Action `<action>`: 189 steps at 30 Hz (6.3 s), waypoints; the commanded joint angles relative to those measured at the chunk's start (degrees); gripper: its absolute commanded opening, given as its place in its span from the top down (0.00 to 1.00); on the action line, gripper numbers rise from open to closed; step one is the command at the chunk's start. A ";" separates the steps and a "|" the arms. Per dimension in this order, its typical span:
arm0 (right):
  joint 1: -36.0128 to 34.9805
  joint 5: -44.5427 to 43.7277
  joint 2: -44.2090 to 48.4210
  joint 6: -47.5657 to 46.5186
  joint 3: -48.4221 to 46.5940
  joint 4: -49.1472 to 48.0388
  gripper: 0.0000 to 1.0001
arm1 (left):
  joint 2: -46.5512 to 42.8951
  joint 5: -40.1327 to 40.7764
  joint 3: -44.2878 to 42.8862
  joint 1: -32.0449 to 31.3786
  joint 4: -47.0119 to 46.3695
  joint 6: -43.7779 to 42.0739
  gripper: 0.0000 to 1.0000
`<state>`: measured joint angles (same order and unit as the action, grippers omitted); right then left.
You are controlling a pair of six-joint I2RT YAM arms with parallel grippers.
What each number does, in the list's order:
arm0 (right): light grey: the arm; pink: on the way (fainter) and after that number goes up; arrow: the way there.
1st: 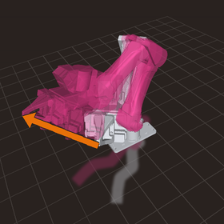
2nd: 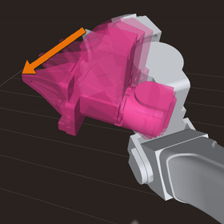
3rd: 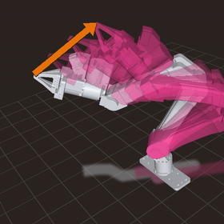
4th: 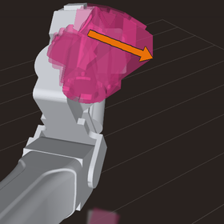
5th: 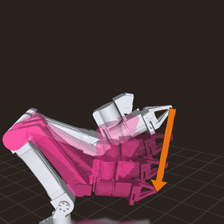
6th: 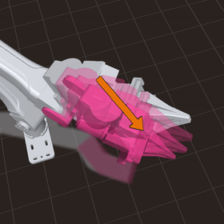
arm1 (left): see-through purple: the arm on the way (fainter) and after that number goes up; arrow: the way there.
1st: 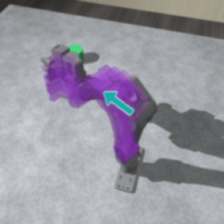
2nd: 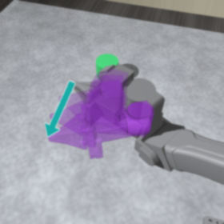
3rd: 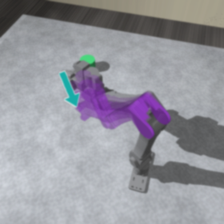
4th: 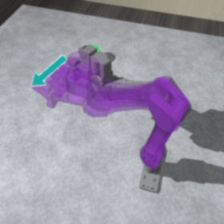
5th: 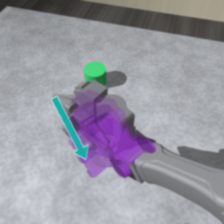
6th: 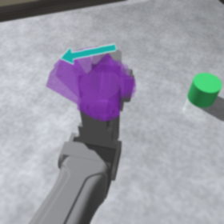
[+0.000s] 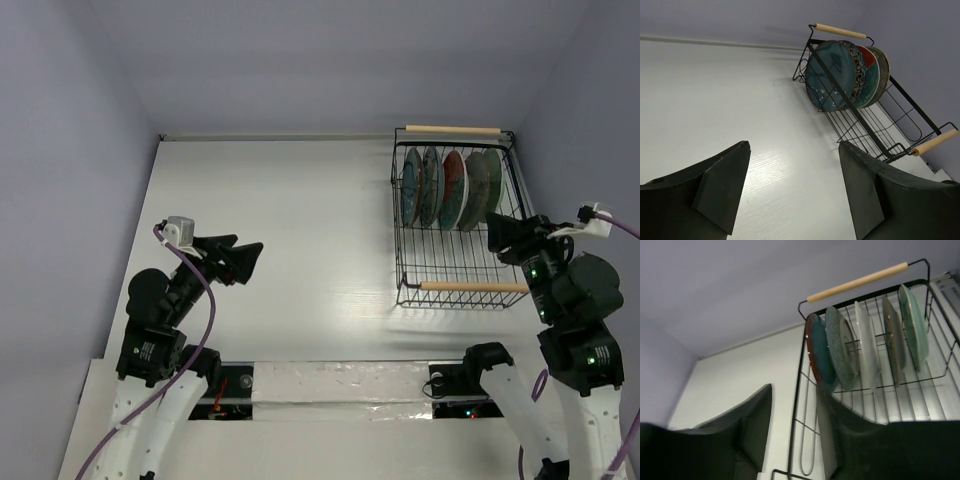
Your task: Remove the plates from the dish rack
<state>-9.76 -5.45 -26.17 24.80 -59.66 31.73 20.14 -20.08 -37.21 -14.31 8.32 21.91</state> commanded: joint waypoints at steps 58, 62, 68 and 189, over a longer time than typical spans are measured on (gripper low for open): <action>-6.93 -32.42 -72.09 -9.67 -32.80 2.55 0.83 | -2.82 1.53 -0.41 -0.55 -1.81 0.32 0.63; -9.13 -36.90 -71.91 -11.78 -37.01 6.23 1.00 | -3.18 1.53 -0.41 -0.55 -1.81 0.24 0.62; -10.36 -41.74 -70.69 -15.39 -42.11 9.75 1.00 | -3.70 1.79 -0.41 -0.55 -1.81 0.32 0.62; -18.28 -34.19 -53.01 -7.30 -21.55 -3.69 0.42 | -4.41 7.42 -0.76 -0.02 -0.32 0.76 0.93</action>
<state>-28.84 -38.41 -77.36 21.39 -80.03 24.45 15.31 -11.97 -37.21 -14.52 10.17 22.96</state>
